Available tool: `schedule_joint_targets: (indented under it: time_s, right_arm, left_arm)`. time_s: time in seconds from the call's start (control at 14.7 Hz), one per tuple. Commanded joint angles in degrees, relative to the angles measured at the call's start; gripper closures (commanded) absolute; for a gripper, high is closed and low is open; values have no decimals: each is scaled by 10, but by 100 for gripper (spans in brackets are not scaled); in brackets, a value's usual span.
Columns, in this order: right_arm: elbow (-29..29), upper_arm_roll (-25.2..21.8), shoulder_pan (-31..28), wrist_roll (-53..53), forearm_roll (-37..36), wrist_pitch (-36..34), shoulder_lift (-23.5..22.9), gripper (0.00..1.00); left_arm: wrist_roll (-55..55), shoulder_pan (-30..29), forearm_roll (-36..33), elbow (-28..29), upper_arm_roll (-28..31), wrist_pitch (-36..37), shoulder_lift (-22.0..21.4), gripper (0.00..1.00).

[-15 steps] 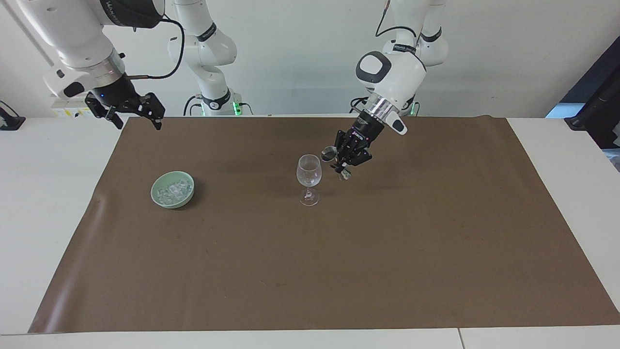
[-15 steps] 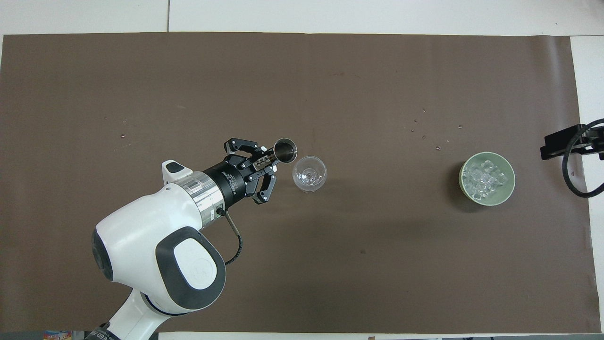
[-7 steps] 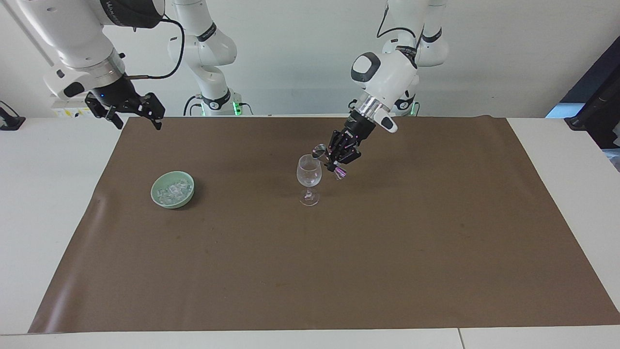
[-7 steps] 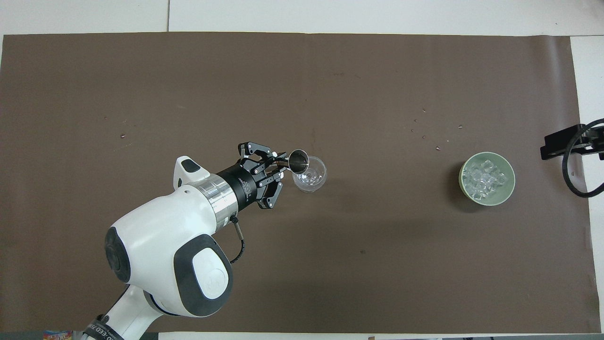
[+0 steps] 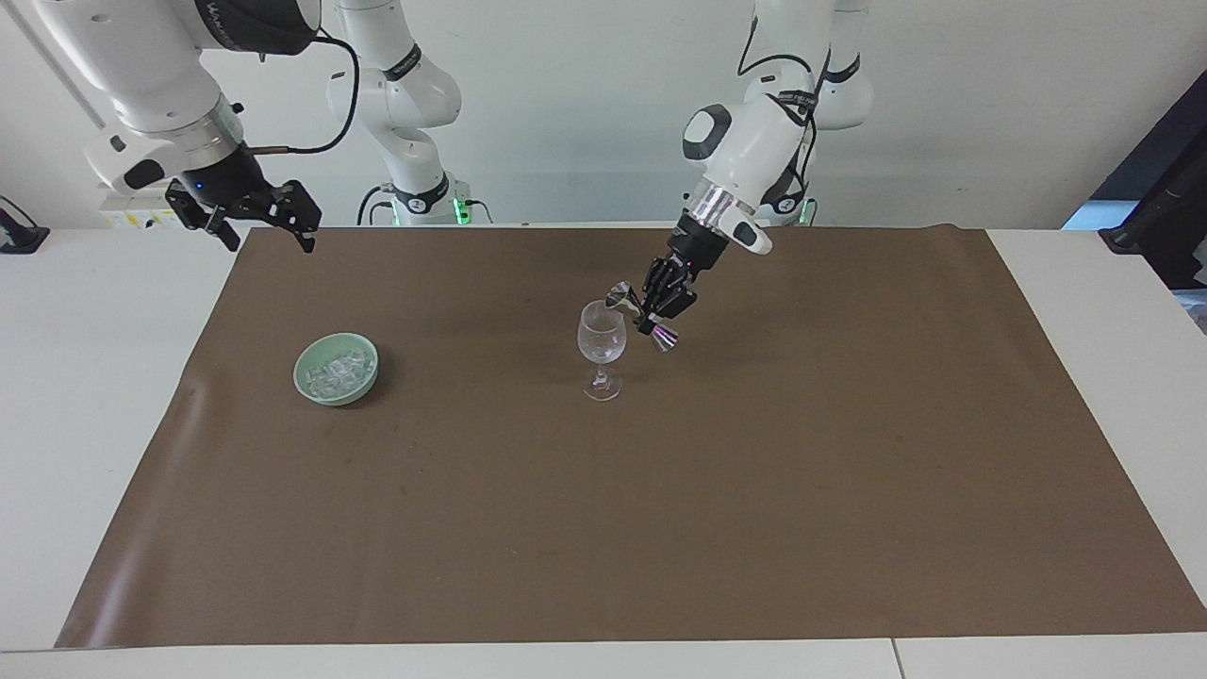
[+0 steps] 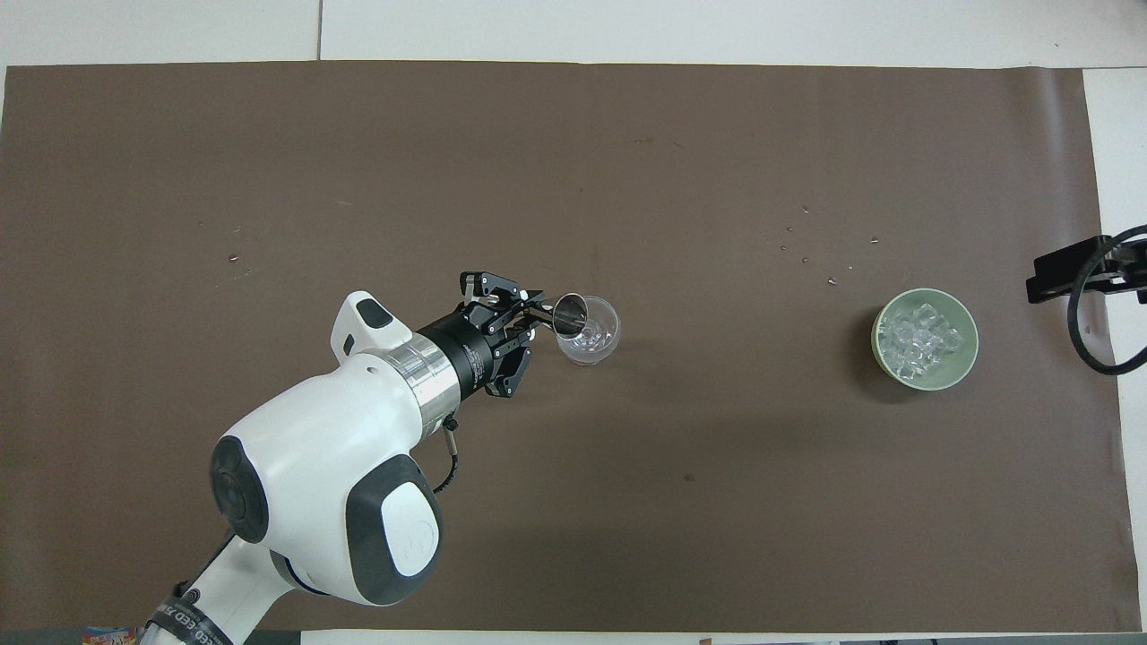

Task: Pour wine and add ice with both arms
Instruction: 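Tilt the jigger over the clear glass with the left gripper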

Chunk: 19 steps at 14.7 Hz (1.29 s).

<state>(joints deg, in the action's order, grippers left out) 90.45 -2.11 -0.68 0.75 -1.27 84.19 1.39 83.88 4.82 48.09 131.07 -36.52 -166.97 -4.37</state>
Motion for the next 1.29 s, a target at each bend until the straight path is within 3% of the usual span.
schedule_joint_targets:
  time_s: [0.0,1.22]
  right_arm:
    - [12,3,-7,7,3,6,9,0]
    - [12,3,-7,7,3,6,10,0]
  left_arm:
    - [5,7,-40,8,2,-18,-3,100]
    - [5,-5,-239,1,2,-32,2,100]
